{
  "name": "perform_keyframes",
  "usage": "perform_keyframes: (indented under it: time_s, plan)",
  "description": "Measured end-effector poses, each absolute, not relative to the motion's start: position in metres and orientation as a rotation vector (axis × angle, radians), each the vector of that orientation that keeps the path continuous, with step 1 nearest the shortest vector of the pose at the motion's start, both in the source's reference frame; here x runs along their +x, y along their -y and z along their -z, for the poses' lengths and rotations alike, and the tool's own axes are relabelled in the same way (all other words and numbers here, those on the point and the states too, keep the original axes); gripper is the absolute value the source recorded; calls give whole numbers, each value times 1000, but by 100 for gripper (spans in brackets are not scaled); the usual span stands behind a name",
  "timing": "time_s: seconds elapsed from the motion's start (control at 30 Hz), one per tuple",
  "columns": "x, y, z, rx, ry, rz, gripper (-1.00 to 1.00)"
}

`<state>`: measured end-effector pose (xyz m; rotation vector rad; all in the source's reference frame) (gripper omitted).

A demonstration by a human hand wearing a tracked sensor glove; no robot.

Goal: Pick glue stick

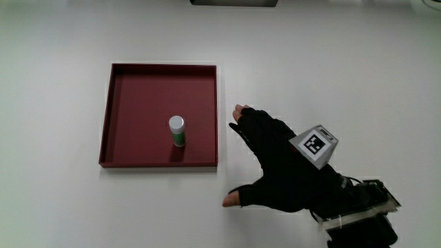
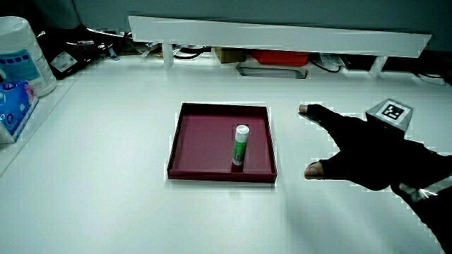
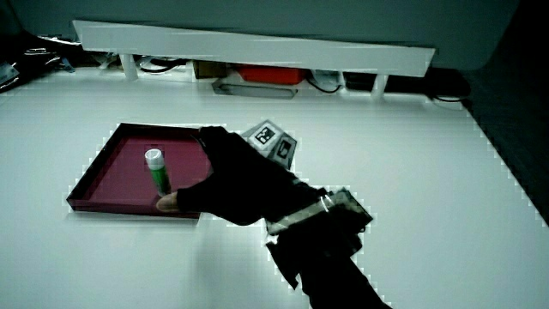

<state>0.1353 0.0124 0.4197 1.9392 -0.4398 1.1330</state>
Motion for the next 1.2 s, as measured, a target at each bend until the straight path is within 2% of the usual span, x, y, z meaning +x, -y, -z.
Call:
perform_keyframes:
  time_s: [0.23,0.57,1.2]
  plan:
    - [120,1,-433,1950,455,-1116,0]
    - [96,19,-467,1893,444,-1222,0]
    - [55,27,-526,1807,389,-1358,0]
